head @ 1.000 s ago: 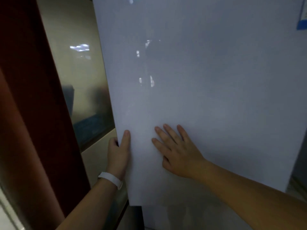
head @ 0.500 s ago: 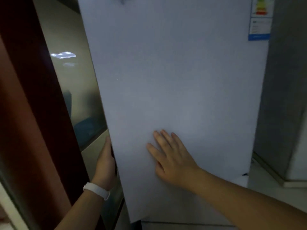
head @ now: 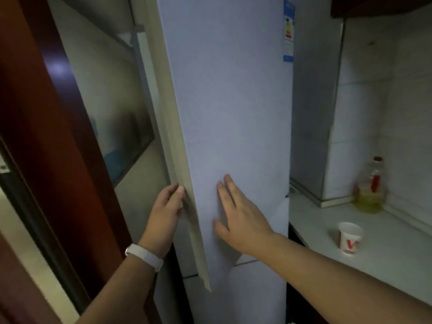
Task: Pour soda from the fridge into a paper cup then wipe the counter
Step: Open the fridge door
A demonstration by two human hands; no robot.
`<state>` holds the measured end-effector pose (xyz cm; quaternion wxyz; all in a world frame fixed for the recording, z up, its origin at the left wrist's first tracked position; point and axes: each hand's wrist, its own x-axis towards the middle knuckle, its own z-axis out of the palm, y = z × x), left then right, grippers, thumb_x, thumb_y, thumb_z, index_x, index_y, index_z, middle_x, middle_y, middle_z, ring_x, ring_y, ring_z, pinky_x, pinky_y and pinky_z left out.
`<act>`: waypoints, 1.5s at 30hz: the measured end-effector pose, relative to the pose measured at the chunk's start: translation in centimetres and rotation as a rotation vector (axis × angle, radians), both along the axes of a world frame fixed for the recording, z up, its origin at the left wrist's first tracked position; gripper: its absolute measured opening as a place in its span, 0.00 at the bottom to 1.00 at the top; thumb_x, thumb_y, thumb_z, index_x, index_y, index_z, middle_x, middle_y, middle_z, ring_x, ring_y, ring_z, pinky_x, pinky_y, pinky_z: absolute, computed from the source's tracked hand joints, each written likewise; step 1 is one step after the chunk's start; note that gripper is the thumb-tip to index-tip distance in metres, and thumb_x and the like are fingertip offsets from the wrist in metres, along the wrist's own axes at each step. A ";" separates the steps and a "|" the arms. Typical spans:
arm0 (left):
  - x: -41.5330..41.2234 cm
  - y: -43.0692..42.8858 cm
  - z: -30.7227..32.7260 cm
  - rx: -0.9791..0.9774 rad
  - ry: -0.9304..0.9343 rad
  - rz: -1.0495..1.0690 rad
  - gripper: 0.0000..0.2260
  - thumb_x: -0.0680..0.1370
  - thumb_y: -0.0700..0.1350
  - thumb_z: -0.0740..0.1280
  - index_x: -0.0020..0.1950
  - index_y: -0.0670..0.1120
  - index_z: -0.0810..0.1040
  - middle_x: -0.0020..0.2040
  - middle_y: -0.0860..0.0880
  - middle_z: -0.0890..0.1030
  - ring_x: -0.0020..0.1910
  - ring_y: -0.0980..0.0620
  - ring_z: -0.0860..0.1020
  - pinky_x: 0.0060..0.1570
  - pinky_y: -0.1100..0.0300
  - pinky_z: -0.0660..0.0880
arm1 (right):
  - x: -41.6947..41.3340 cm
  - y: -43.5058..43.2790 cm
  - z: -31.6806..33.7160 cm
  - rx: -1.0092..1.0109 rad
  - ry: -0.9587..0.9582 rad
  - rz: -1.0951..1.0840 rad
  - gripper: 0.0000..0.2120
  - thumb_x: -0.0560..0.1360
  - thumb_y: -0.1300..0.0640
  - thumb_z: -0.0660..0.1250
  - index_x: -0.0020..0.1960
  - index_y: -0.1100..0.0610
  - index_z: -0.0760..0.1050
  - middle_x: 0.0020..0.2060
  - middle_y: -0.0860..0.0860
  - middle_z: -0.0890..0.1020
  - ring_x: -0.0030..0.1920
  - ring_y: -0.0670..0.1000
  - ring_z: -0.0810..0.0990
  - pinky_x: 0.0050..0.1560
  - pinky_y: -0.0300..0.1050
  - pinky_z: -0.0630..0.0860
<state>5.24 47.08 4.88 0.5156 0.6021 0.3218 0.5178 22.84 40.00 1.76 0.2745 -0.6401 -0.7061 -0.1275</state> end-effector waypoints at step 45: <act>31.6 -23.1 1.4 0.392 0.133 -0.201 0.31 0.75 0.48 0.65 0.77 0.53 0.59 0.69 0.64 0.65 0.69 0.57 0.67 0.71 0.49 0.66 | 23.1 -28.0 -0.8 0.143 0.556 -0.422 0.49 0.77 0.49 0.65 0.65 0.29 0.21 0.74 0.33 0.36 0.78 0.49 0.52 0.71 0.49 0.67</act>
